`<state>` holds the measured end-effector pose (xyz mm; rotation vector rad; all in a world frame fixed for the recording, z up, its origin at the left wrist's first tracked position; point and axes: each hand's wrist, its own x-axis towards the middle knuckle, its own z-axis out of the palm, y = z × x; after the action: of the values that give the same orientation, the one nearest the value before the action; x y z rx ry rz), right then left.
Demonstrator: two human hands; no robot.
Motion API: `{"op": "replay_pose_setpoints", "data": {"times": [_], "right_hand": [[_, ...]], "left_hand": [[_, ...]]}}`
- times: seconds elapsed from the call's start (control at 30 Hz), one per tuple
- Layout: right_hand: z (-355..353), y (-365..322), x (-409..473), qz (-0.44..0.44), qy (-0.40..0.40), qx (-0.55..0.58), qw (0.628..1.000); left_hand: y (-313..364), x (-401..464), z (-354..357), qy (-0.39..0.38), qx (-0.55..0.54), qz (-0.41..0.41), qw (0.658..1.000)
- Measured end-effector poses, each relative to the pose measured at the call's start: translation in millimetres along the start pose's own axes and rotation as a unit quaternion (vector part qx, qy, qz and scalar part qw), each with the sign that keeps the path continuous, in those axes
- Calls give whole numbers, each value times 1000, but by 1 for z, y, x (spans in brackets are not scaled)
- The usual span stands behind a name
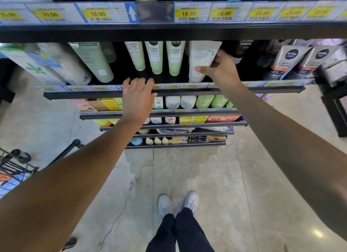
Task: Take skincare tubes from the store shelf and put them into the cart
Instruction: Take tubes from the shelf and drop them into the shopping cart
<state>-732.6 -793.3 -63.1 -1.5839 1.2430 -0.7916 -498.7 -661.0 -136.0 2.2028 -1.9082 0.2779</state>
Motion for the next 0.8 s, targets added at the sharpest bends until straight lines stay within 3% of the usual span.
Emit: {"op": "replay_pose_setpoints", "data": {"times": [0.8], "right_hand": [[-11,7,2,6,-30,-57,998]], "left_hand": [[2,0,-3,-26,5,-6,1000]]}}
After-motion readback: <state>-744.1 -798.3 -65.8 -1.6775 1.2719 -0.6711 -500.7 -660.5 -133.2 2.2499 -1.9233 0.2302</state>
